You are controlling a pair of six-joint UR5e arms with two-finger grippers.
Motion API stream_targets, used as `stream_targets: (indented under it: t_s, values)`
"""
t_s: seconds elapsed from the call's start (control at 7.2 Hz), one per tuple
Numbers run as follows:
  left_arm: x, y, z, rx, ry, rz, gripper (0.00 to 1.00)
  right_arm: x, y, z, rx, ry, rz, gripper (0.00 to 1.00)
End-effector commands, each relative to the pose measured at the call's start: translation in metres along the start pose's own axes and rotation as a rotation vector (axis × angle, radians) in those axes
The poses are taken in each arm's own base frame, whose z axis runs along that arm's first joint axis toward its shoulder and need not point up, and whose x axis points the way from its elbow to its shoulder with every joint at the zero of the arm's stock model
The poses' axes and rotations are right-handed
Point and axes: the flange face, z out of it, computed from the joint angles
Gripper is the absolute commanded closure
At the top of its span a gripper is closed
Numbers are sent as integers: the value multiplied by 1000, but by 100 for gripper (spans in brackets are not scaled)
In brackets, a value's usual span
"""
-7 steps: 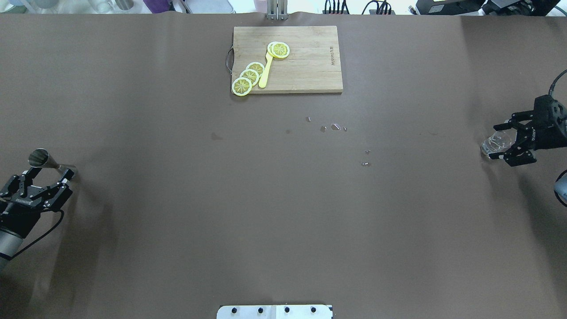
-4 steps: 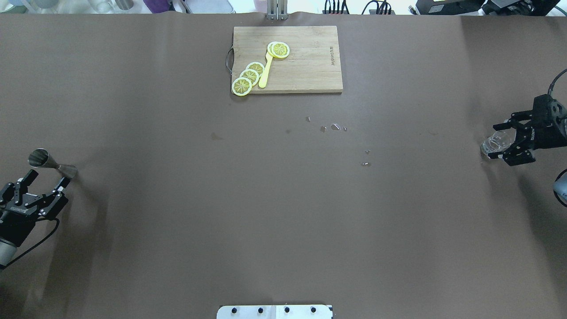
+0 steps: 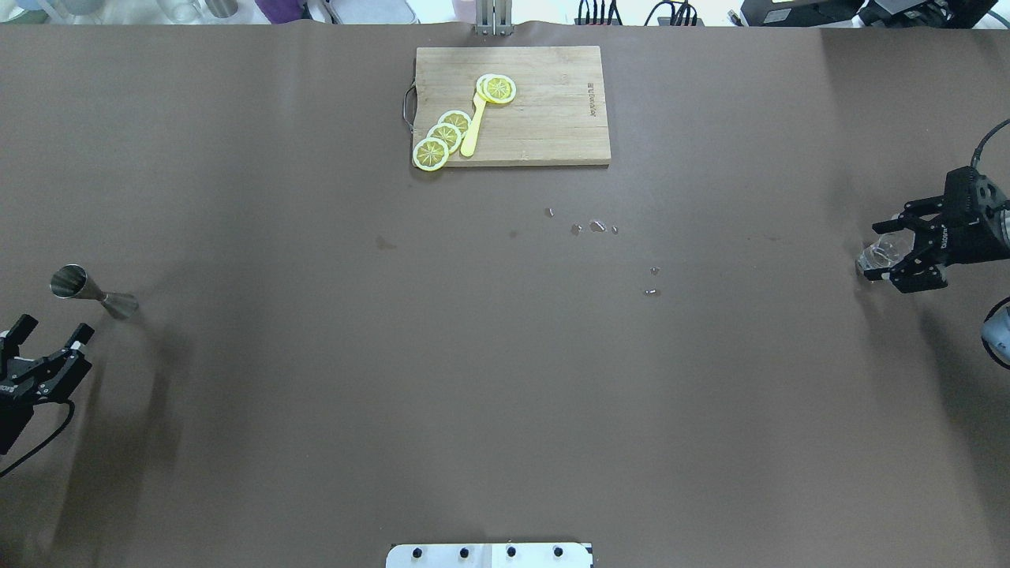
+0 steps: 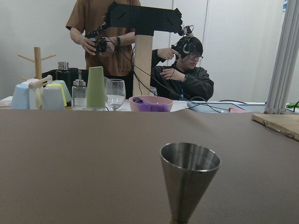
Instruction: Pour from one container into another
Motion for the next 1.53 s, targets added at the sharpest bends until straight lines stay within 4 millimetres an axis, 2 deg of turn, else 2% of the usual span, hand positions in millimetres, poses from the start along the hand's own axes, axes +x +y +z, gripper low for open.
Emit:
stream_targets:
  t_s: [0.0, 0.14, 0.28, 0.42, 0.56, 0.97, 1.39]
  values:
    - [-6, 0, -6, 27, -31, -17, 4, 0, 0, 0, 1, 0, 0, 37]
    - [-3, 3, -9, 59, -64, 10, 4, 0, 0, 0, 1, 0, 0, 65]
    - [-1, 4, -8, 61, -70, -3, 4, 0, -1, 0, 1, 0, 0, 85]
    - [1, 0, -9, 60, -72, -2, 4, 0, -2, 0, 3, -2, -3, 100]
    - [2, 0, -9, 61, -76, 9, 4, -1, -8, 0, 11, -5, -12, 100]
    - [15, 5, -5, 60, -77, 16, 4, -3, -48, -3, 53, -41, -51, 100]
    - [28, 11, -1, 60, -81, 31, 4, -2, -55, -11, 66, -42, -59, 100]
